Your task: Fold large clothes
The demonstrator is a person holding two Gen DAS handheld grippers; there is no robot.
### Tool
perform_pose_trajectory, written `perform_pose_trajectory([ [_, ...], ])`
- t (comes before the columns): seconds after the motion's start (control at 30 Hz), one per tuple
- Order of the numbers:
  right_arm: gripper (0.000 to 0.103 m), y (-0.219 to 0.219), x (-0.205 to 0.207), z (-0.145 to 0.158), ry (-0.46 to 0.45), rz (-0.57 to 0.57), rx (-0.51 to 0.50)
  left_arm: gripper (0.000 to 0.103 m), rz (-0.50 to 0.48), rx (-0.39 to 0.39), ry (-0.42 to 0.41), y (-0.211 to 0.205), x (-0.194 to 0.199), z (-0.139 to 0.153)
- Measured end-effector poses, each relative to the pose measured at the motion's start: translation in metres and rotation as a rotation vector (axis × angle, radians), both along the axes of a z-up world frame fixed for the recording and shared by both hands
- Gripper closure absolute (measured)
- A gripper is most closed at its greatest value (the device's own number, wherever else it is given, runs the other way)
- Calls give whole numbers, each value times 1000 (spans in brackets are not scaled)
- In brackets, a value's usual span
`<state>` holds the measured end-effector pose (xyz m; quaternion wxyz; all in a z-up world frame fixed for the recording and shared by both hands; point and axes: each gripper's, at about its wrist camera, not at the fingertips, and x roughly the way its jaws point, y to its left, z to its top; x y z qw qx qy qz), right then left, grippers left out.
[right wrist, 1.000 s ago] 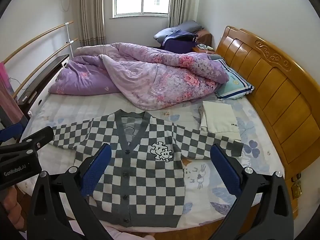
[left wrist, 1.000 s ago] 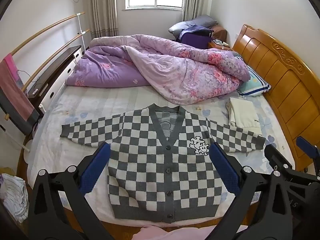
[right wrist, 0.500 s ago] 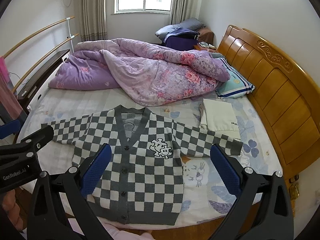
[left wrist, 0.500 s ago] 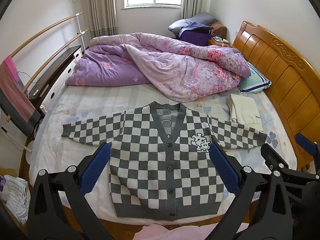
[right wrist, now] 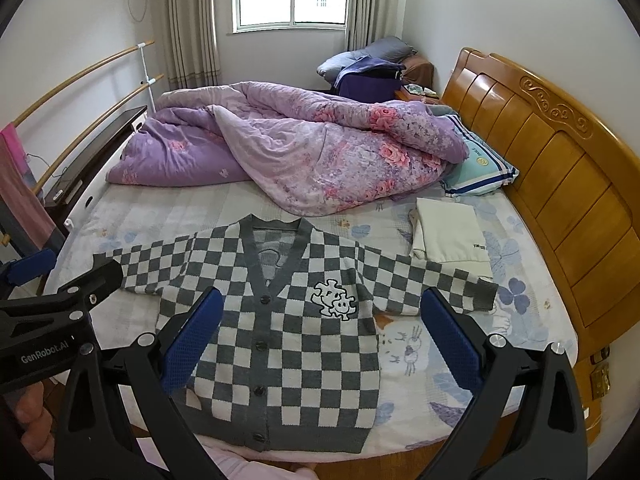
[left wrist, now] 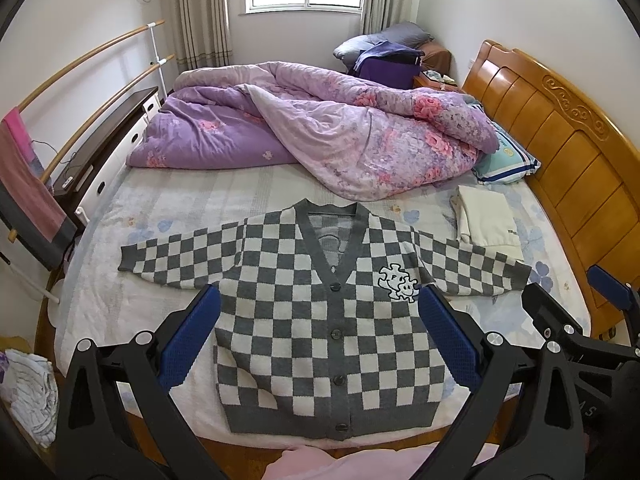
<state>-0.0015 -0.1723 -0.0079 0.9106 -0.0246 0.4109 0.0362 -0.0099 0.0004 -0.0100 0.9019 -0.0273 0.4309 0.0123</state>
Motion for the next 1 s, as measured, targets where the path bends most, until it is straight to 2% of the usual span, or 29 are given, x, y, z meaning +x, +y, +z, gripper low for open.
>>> perform_pose_trajectory([
  [1.0,8,-1,0,0,0,2,4,5,3,4,-1,0,1,1],
])
